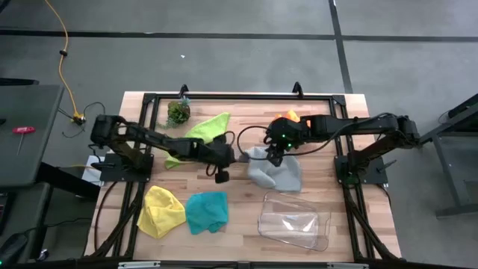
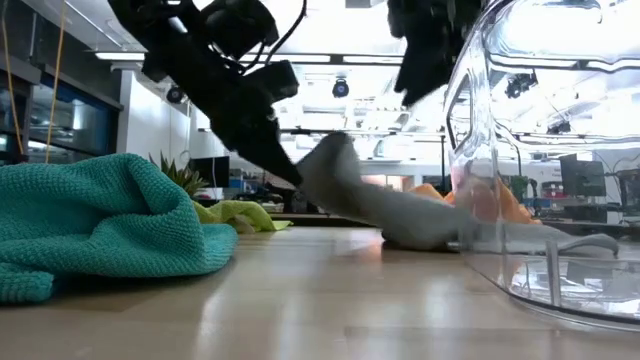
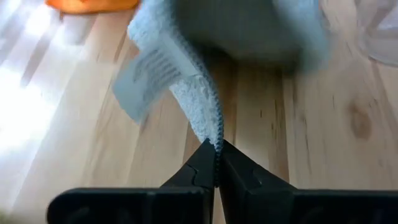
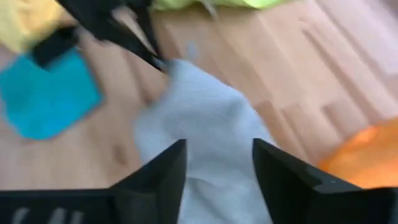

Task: Fold microfiber towels
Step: Fold the gray cloth

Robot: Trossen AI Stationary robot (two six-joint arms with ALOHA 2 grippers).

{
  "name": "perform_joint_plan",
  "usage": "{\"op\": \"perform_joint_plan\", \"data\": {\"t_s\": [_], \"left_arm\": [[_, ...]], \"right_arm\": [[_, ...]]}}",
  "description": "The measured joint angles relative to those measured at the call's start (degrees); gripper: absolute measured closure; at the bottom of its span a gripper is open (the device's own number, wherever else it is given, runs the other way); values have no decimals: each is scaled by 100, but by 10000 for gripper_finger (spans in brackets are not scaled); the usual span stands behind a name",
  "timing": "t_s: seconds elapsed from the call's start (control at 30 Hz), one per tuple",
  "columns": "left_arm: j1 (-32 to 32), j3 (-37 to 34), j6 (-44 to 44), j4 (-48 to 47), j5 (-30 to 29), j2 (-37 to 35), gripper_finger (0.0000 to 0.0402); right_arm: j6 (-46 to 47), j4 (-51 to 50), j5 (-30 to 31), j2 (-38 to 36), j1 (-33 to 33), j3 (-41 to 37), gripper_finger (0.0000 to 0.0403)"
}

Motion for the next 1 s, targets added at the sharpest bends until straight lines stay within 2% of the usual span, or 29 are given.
{"op": "perform_joint_plan", "data": {"t_s": [0.1,0.23,0.43,0.67,0.77,0.87,0.93,1.0], "left_arm": [[169,-9,0,-601,273,-292,401],[324,-11,-88,-1302,422,-487,401],[467,-12,-314,-1673,392,-380,401],[950,-13,-855,-1785,61,-480,402],[1236,-10,-973,-1826,186,-599,402],[1427,-13,-970,-1830,349,-713,402],[1495,-10,-970,-1802,371,-769,402],[1528,-13,-970,-1809,371,-810,402]], "right_arm": [[-41,85,-387,21,-181,-291,198],[112,870,-1130,25,-197,-688,195],[339,1530,-1272,276,152,-819,194],[-113,876,-1303,653,162,-825,199],[-333,704,-1379,805,60,-841,231],[-574,647,-1633,1058,28,-928,301],[-642,726,-1911,1265,30,-986,364],[-718,766,-2082,1483,28,-1056,390]]}}
